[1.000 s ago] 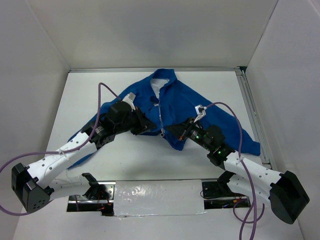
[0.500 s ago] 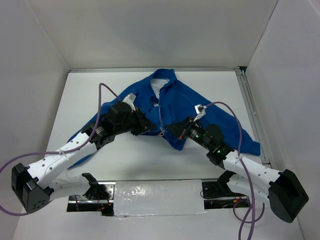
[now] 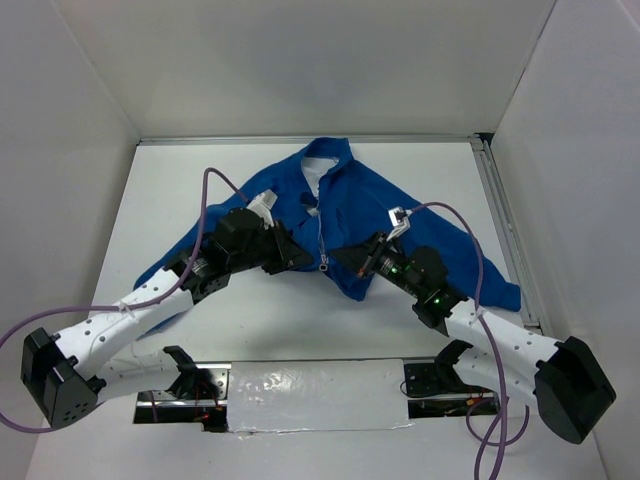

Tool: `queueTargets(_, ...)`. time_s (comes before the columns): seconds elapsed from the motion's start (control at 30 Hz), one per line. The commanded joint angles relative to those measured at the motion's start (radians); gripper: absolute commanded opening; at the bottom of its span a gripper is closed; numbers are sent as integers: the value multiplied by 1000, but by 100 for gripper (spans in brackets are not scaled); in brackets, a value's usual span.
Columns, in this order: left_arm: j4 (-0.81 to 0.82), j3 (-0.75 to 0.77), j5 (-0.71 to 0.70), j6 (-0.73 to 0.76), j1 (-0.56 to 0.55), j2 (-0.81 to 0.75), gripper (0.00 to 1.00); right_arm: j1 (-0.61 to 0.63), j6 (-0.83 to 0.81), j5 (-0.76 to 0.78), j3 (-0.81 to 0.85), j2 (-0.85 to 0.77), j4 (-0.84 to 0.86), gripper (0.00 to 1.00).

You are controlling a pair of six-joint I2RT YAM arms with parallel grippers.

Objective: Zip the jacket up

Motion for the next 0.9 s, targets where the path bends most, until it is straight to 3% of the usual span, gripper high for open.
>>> queueTargets(0.0, 82, 12, 30, 98, -1, -27, 0, -10, 16, -23, 68, -6, 31, 0)
queueTargets(0.27, 50, 16, 117, 199, -7, 16, 0, -43, 19, -57, 102, -4, 13, 0)
queueTargets(0.53, -39, -16, 65, 264, -100, 13, 0, -111, 20, -95, 139, -1, 5, 0)
queueTargets(0.87, -62, 21, 21, 246, -116, 32, 0, -120, -42, -115, 163, 16, -163, 0)
